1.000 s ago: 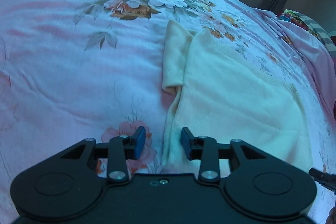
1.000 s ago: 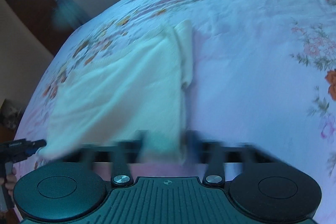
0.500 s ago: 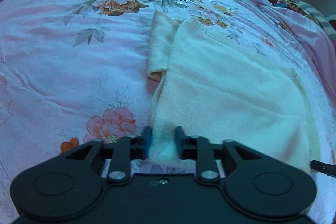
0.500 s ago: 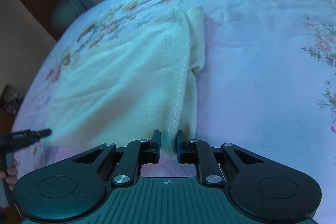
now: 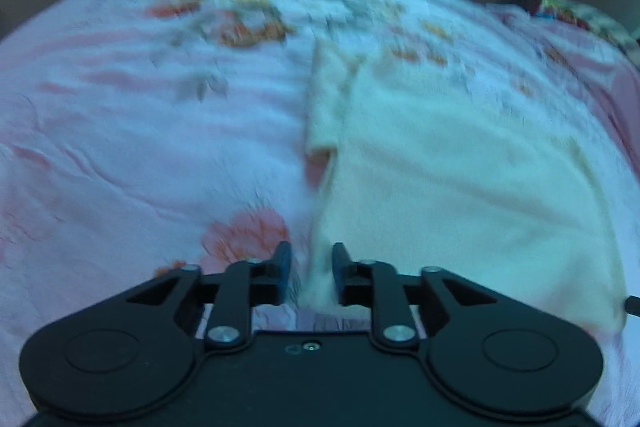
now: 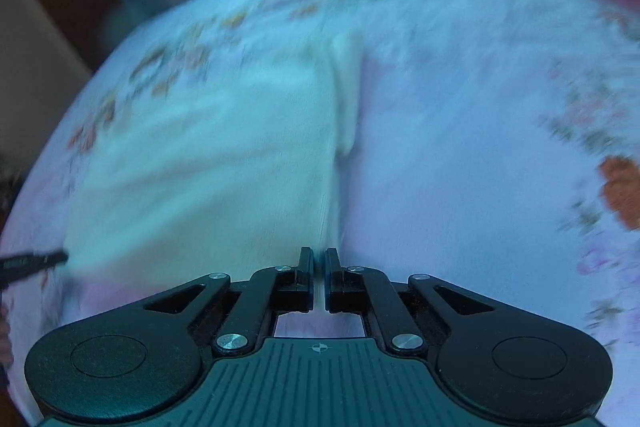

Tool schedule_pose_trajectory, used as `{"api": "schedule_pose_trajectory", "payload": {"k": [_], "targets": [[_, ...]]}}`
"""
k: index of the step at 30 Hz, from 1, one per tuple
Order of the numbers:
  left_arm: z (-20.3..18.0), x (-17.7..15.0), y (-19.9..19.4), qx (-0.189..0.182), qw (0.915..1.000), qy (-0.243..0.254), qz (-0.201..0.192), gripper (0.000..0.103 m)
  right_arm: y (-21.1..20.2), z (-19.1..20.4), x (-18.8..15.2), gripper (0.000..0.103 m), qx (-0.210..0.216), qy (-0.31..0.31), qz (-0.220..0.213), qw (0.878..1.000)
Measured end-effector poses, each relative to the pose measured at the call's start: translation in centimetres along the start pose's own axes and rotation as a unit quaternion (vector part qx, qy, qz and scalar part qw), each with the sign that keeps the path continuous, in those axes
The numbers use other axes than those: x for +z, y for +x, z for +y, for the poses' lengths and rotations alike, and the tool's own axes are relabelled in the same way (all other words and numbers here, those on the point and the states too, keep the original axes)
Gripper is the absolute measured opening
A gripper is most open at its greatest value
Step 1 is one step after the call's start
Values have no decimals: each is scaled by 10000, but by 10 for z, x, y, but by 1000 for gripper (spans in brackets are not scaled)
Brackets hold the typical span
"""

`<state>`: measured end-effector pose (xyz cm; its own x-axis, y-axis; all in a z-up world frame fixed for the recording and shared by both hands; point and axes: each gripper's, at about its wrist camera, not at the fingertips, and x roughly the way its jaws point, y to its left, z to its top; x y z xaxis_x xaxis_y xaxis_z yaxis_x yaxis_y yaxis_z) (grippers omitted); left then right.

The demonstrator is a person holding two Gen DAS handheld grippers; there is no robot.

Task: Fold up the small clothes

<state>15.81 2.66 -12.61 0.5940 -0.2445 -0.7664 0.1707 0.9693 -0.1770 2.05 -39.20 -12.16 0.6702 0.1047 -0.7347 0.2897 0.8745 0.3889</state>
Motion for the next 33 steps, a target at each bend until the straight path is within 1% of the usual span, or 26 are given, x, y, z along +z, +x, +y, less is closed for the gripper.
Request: {"api": "schedule_pose_trajectory", "payload": {"k": [1,3,5,7,9,11,13,14,15,16,17,18,19,20,21,22,23,24,25,26,27,28,29,31,32,33], "targets": [[-1,4,-6,-54,9999,-2,-112,21,-8,2,3,4,30,-3,-184,9998],[-10,14,-12,-171,9995,77,-244,22,-13,18,12,4,87,-238,-432,9987],[-26,25,-9,-297,9989,222,-284,26,-1,41,22,6,128,-534,-437,9975],[-46,33,2,-321,9982,372,-338,26,22,61,31,16,124,-679,-375,9969],[-63,40,18,-386,9975,508,-318,30,42,78,40,40,95,-780,-432,9960],[-73,41,40,-319,9978,559,-158,31,59,93,44,50,139,-867,-596,9944],[-74,35,65,-102,9979,635,116,32,79,104,40,50,-46,-1150,-580,9917],[-71,28,75,-17,9974,702,184,34,93,104,35,50,-154,-1275,-440,9907],[-68,21,77,-37,9965,834,61,34,110,102,28,50,-298,-1421,-141,9893],[-68,15,77,-28,9948,1013,-58,35,123,101,19,50,-386,-1646,51,9856],[-69,12,73,21,9937,1118,-100,34,123,102,13,51,-396,-1867,-76,9816],[-70,13,67,56,9939,1100,-71,31,122,103,12,51,-425,-1908,-72,9807],[-70,15,59,-37,9947,1024,-70,32,117,105,15,51,-414,-1819,-78,9824],[-69,14,51,-189,9946,1012,-125,35,110,107,16,51,-263,-1725,-178,9845],[-69,12,46,-205,9940,1063,-156,39,102,110,14,51,-93,-1711,-308,9847],[-68,7,44,-156,9941,1065,-117,40,97,115,8,51,-27,-1799,-353,9830],[-65,0,46,-186,9945,1032,-29,42,95,119,-1,52,-9,-1925,-323,9808],[-64,-8,49,-183,9933,1139,-56,44,98,123,-11,54,6,-2121,-176,9771],[-66,-13,50,-118,9906,1347,-188,44,107,129,-22,57,-110,-2377,-61,9713],[-68,-17,49,-62,9887,1478,-243,44,108,129,-30,60,-207,-2525,-204,9672],[-70,-17,46,-18,9887,1485,-221,43,108,128,-29,61,-228,-2462,-212,9687],[-70,-14,41,-53,9901,1396,-161,41,106,130,-24,61,-245,-2312,-142,9725],[-68,-12,34,-161,9917,1269,-128,42,100,132,-21,61,-200,-2208,-150,9750],[-60,-16,26,-265,9938,1075,-83,44,82,138,-23,61,22,-2340,-428,9713],[-58,-21,27,-250,9937,1094,-28,45,79,141,-29,65,7,-2484,-428,9677],[-56,-27,30,-216,9925,1204,-54,48,86,143,-37,72,-108,-2644,-222,9641]]}}
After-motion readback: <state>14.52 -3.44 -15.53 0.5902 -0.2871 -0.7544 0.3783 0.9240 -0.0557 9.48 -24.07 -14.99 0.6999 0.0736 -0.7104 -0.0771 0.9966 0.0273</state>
